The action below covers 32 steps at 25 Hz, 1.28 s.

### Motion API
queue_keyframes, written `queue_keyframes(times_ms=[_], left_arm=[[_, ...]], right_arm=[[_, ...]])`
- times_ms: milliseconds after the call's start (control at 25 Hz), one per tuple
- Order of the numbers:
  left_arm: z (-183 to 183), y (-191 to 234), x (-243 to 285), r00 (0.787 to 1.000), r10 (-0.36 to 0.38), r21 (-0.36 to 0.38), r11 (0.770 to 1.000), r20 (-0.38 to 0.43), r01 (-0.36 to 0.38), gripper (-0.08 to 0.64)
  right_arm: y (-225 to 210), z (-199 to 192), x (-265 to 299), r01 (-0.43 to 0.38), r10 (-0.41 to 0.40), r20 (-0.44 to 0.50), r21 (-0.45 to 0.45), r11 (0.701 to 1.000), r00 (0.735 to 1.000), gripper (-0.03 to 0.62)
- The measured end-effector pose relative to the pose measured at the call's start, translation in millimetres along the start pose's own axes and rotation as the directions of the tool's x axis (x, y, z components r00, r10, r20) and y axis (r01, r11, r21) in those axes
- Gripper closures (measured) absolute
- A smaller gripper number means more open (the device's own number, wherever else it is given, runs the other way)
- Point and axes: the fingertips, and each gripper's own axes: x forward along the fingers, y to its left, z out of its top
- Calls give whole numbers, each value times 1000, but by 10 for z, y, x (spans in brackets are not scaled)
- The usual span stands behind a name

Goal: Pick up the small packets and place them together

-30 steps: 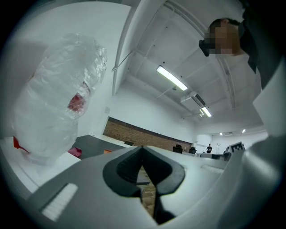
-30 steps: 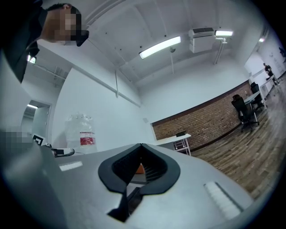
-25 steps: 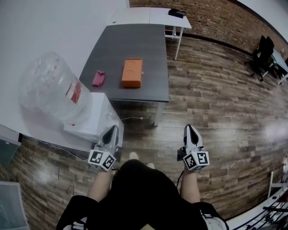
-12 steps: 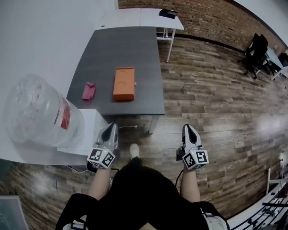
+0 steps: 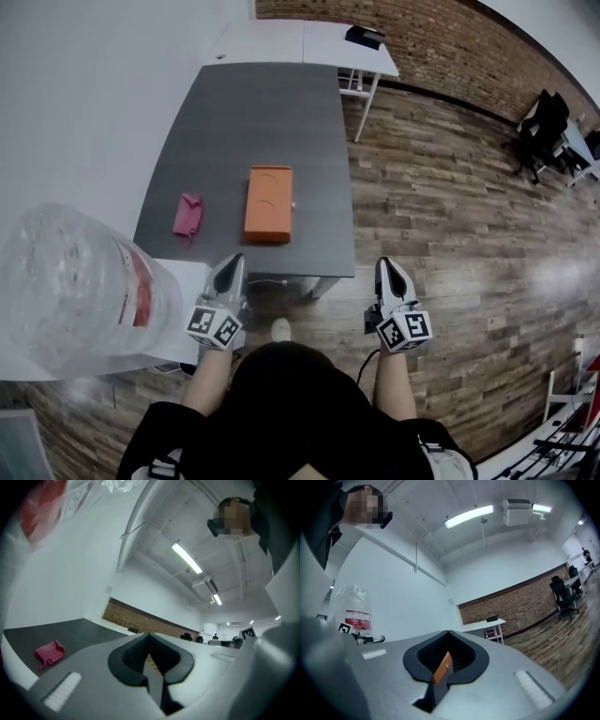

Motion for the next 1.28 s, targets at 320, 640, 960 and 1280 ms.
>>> queue_keyframes(times_ms=[320, 640, 960, 1280], left_arm=[[23, 354, 378, 1000, -15, -6, 1000, -3, 15, 560], [-180, 573, 553, 997, -4, -26, 1000, -75, 2, 560], [-339, 716, 783, 989, 56, -26, 998, -137, -60, 560], [-622, 903, 956, 975, 90, -33, 995, -204, -99, 560]], right_arm=[[213, -42, 707, -87, 87, -16, -15, 996, 996, 591], [245, -200, 1108, -123, 121, -80, -11, 992, 989, 589], [50, -381, 1484, -177, 163, -192, -57, 983, 968, 591], [-26, -660, 1875, -244, 226, -268, -36, 969, 936, 589]])
